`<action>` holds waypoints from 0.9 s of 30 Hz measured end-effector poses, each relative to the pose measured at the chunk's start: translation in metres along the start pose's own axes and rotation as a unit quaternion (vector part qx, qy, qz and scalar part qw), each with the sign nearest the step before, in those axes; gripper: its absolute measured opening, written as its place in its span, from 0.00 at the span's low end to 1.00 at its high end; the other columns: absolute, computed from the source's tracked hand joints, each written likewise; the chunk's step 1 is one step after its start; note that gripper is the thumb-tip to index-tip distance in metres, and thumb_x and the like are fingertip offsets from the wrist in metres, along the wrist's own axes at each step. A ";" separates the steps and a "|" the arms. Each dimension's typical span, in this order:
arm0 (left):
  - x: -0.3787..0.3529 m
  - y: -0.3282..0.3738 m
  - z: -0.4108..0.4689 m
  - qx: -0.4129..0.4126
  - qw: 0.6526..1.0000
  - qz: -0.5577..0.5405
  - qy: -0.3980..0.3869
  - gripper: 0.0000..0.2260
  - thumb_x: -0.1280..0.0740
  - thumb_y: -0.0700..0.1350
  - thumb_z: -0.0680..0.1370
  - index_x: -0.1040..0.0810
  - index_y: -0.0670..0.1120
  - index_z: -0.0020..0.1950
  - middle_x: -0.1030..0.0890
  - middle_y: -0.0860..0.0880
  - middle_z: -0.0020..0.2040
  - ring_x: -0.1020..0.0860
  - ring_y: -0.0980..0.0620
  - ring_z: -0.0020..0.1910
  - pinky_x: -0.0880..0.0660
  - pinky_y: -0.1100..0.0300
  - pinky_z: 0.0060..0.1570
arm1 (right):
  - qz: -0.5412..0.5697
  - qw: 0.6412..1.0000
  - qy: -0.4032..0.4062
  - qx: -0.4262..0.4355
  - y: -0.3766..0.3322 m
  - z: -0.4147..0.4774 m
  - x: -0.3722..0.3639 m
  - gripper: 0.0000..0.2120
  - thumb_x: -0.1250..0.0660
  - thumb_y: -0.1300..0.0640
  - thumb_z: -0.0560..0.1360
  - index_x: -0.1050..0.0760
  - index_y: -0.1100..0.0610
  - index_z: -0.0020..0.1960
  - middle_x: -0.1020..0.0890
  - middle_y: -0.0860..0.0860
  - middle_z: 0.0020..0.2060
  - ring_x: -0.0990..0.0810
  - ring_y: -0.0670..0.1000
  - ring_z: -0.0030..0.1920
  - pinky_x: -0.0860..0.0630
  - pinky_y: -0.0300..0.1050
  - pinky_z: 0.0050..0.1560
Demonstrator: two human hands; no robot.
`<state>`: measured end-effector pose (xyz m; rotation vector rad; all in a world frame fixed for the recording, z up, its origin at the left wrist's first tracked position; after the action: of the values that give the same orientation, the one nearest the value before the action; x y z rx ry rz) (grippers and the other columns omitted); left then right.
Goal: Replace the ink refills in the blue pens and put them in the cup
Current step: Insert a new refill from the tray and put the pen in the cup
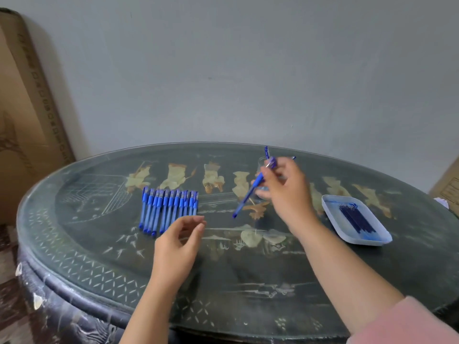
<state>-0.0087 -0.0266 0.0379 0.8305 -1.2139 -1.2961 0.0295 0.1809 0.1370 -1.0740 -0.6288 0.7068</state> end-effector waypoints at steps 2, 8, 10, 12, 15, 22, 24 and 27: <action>0.012 -0.005 0.007 0.001 0.999 0.008 0.053 0.05 0.31 0.43 0.78 0.18 0.52 0.51 0.16 0.56 0.46 0.19 0.63 0.46 0.26 0.67 0.49 | -0.001 0.997 0.066 0.037 -0.009 0.023 0.013 0.08 0.35 0.61 0.79 0.29 0.49 0.46 0.21 0.52 0.44 0.15 0.51 0.44 0.17 0.47 0.43; 0.039 -0.021 0.022 0.026 0.987 -0.020 0.155 0.06 0.33 0.41 0.79 0.19 0.51 0.51 0.16 0.53 0.47 0.20 0.59 0.49 0.27 0.65 0.50 | -0.058 0.975 0.177 0.122 -0.011 0.081 0.028 0.06 0.35 0.60 0.80 0.31 0.53 0.55 0.24 0.48 0.44 0.17 0.53 0.47 0.17 0.49 0.45; 0.041 -0.024 0.024 0.032 0.986 -0.020 0.162 0.06 0.33 0.42 0.79 0.20 0.51 0.52 0.17 0.53 0.48 0.20 0.60 0.49 0.28 0.67 0.48 | -0.096 0.968 0.182 0.141 -0.004 0.094 0.026 0.09 0.35 0.59 0.80 0.32 0.51 0.56 0.24 0.45 0.44 0.17 0.53 0.46 0.17 0.53 0.47; 0.040 -0.027 0.025 0.035 0.986 -0.022 0.161 0.06 0.33 0.42 0.79 0.20 0.52 0.53 0.17 0.53 0.48 0.20 0.60 0.49 0.29 0.69 0.47 | -0.134 0.964 0.175 0.151 0.004 0.103 0.023 0.09 0.35 0.59 0.80 0.31 0.50 0.58 0.24 0.46 0.44 0.17 0.53 0.44 0.19 0.54 0.47; 0.037 -0.027 0.027 0.036 0.987 -0.011 0.157 0.06 0.33 0.43 0.79 0.20 0.53 0.52 0.17 0.53 0.46 0.20 0.65 0.47 0.30 0.71 0.45 | -0.182 0.957 0.165 0.153 0.017 0.111 0.020 0.12 0.35 0.59 0.80 0.30 0.55 0.62 0.24 0.48 0.43 0.20 0.49 0.39 0.24 0.34 0.40; 0.035 -0.026 0.029 0.034 0.988 0.008 0.150 0.06 0.34 0.44 0.80 0.21 0.56 0.50 0.18 0.57 0.44 0.23 0.71 0.46 0.29 0.69 0.44 | -0.194 0.947 0.198 0.159 0.029 0.115 0.026 0.13 0.35 0.59 0.80 0.31 0.57 0.63 0.25 0.46 0.38 0.18 0.55 0.41 0.22 0.46 0.42; 0.035 -0.027 0.029 0.034 0.988 0.007 0.151 0.06 0.34 0.44 0.80 0.21 0.56 0.50 0.18 0.56 0.45 0.22 0.70 0.46 0.29 0.69 0.44 | -0.178 0.945 0.220 0.164 0.028 0.118 0.031 0.12 0.36 0.58 0.80 0.32 0.56 0.62 0.25 0.44 0.38 0.17 0.57 0.42 0.21 0.54 0.46; 0.035 -0.028 0.029 0.036 0.988 0.003 0.148 0.06 0.34 0.44 0.80 0.21 0.56 0.50 0.18 0.55 0.45 0.21 0.65 0.47 0.29 0.69 0.44 | -0.208 0.942 0.211 0.160 0.028 0.121 0.032 0.12 0.37 0.60 0.80 0.32 0.57 0.63 0.27 0.42 0.37 0.19 0.55 0.42 0.22 0.53 0.46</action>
<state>-0.0486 -0.0596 0.0240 1.0309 -1.0299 -1.0844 -0.0474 0.2813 0.1570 -0.7221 -0.3346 0.1862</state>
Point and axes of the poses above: each hand's wrist, its own z-axis towards the middle knuckle, its own x-axis out of the back of the hand, y = z × x, the point moved 3 cm from there along z, towards the middle knuckle
